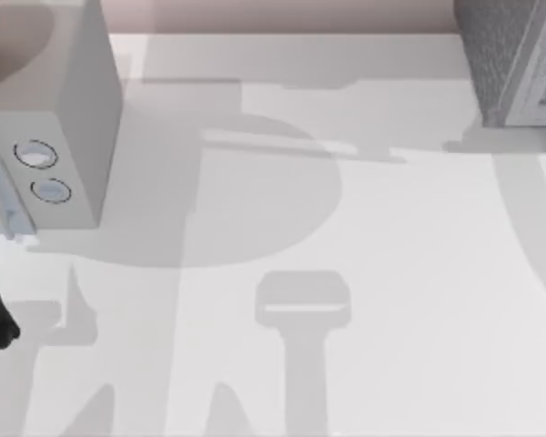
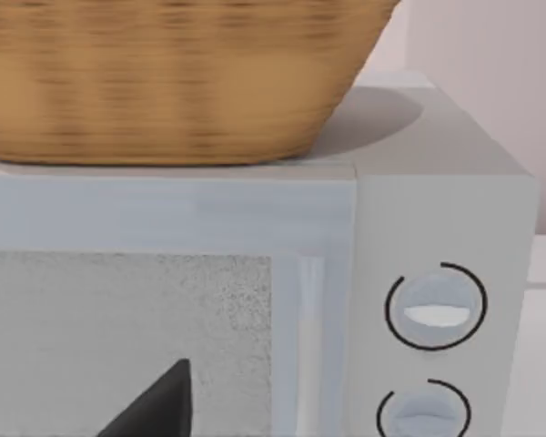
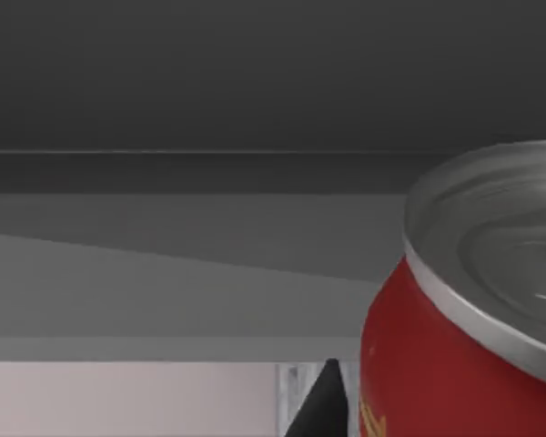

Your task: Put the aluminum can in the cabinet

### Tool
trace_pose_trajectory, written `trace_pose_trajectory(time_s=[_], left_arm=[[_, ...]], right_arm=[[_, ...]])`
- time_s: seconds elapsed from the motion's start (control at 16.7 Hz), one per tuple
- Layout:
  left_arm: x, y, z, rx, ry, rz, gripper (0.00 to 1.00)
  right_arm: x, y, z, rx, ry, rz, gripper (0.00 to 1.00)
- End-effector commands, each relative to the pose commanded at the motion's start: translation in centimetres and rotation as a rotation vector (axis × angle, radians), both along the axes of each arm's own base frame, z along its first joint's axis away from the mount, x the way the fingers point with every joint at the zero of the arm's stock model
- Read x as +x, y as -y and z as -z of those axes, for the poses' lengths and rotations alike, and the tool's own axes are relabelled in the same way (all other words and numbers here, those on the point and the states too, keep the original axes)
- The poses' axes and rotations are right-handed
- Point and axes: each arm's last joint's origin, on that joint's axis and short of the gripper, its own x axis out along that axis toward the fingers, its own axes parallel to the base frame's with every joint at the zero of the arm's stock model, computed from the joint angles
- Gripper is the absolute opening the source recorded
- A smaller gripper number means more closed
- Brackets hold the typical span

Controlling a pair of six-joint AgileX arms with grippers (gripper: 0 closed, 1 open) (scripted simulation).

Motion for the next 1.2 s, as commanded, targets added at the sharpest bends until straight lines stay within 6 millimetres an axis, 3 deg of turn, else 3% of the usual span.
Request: trace_pose_trajectory(time_s=[0.42, 0.84, 1.02, 1.2], left_arm=[[0.0, 0.0, 0.0, 0.000, 0.000, 0.000, 1.00], [0.0, 0.0, 0.0, 0.000, 0.000, 0.000, 1.00], [0.0, 0.0, 0.0, 0.000, 0.000, 0.000, 1.00], [0.0, 0.0, 0.0, 0.000, 0.000, 0.000, 1.00]], right_arm=[[3.9, -1.4, -3.3, 0.004, 0.002, -0.004, 0.00], [4.1, -1.4, -3.4, 0.005, 0.001, -0.001, 0.00], [4.2, -1.4, -4.4, 0.007, 0.031, -0.003, 0.00], [5.6, -1.6, -5.2, 0.004, 0.032, -0.003, 0.00]])
